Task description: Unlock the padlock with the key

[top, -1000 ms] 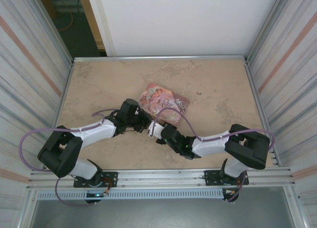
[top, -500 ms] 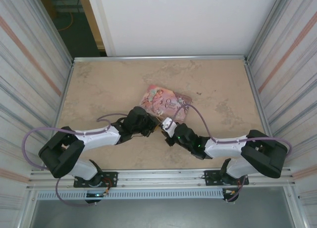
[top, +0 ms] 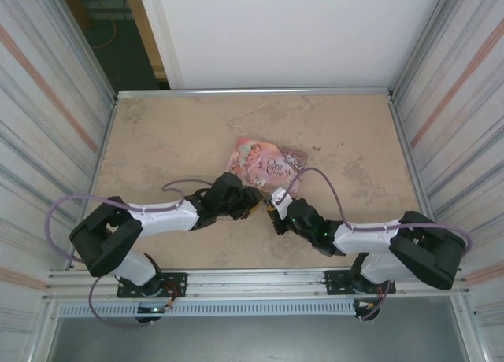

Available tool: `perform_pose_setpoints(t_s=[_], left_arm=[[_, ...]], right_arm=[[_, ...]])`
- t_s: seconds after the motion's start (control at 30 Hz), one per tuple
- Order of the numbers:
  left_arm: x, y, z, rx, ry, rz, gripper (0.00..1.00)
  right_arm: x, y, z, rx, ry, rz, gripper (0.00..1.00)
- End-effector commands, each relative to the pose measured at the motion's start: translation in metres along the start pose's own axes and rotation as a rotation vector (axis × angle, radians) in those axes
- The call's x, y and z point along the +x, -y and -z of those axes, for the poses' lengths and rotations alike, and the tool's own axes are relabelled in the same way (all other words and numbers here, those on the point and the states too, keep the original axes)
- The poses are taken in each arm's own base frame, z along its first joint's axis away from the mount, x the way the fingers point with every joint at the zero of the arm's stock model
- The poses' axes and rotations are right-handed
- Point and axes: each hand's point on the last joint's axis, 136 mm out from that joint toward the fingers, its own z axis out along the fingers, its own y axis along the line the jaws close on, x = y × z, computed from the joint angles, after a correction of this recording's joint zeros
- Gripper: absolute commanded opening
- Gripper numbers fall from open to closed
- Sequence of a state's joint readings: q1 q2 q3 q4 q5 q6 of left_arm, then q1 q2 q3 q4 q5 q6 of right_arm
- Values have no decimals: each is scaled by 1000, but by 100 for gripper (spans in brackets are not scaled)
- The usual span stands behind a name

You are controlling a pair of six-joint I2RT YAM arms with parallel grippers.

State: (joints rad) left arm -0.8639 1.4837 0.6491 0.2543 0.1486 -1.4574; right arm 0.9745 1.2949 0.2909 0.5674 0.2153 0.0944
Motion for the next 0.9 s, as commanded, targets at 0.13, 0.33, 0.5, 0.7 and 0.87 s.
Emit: perform_pose_setpoints(t_s=[0.13,0.33,0.5,0.7,0.87], left_arm=[[-20,17,43,-16,111,-230,51],[-43,40,90,-47,273,-488,62],[-56,66,118,-38,381,-693,63],[-63,85,129,-76,420,-834,67],[-66,87,119,-70,385,-919,82]], right_arm=[[14,7,6,-5,-38,-129,0],[25,8,13,-90,-100,-311,0],[29,9,20,-146,-117,-428,0],[39,15,26,-161,-154,-564,0],[49,21,25,-158,-206,-620,0]])
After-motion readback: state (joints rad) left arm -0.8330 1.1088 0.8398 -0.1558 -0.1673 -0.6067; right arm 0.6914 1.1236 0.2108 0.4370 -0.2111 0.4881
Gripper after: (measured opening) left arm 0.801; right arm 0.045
